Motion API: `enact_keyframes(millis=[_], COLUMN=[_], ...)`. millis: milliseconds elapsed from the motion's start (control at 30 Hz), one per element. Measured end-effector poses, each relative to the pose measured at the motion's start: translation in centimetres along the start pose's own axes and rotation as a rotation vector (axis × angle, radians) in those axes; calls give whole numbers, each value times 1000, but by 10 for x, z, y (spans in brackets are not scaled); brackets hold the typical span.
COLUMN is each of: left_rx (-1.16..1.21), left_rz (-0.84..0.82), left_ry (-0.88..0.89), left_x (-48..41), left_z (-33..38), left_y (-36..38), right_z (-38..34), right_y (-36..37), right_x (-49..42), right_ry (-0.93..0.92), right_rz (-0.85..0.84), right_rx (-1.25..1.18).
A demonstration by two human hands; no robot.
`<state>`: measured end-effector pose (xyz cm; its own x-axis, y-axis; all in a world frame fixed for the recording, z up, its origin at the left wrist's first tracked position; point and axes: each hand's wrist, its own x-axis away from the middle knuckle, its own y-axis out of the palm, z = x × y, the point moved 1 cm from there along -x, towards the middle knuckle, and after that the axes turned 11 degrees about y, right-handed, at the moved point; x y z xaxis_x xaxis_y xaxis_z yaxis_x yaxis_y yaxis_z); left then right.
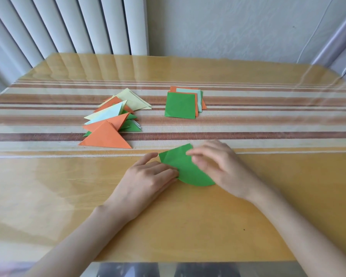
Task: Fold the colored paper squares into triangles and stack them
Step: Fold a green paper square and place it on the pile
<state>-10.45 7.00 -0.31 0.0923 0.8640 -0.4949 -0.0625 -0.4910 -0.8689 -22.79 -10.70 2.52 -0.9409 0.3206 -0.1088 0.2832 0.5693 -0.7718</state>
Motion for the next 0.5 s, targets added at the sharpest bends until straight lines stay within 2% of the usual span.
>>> enact_keyframes(millis=[100, 200, 300, 367, 500], left_rx=[-8, 8, 52, 90, 81], left_rz=[-7, 3, -2, -6, -10], left_ry=[-23, -53, -160, -255, -285], left_x=[-1, -3, -5, -7, -7], left_z=[0, -1, -3, -7, -7], left_y=[0, 1, 1, 1, 3], right_z=[2, 3, -5, -9, -10], right_y=[11, 24, 35, 40, 46], right_x=[26, 33, 33, 30, 21], right_ry=[-36, -38, 118, 233, 427], right_rz=[-35, 168, 415, 523, 568], right_rx=[231, 366, 217, 167, 252])
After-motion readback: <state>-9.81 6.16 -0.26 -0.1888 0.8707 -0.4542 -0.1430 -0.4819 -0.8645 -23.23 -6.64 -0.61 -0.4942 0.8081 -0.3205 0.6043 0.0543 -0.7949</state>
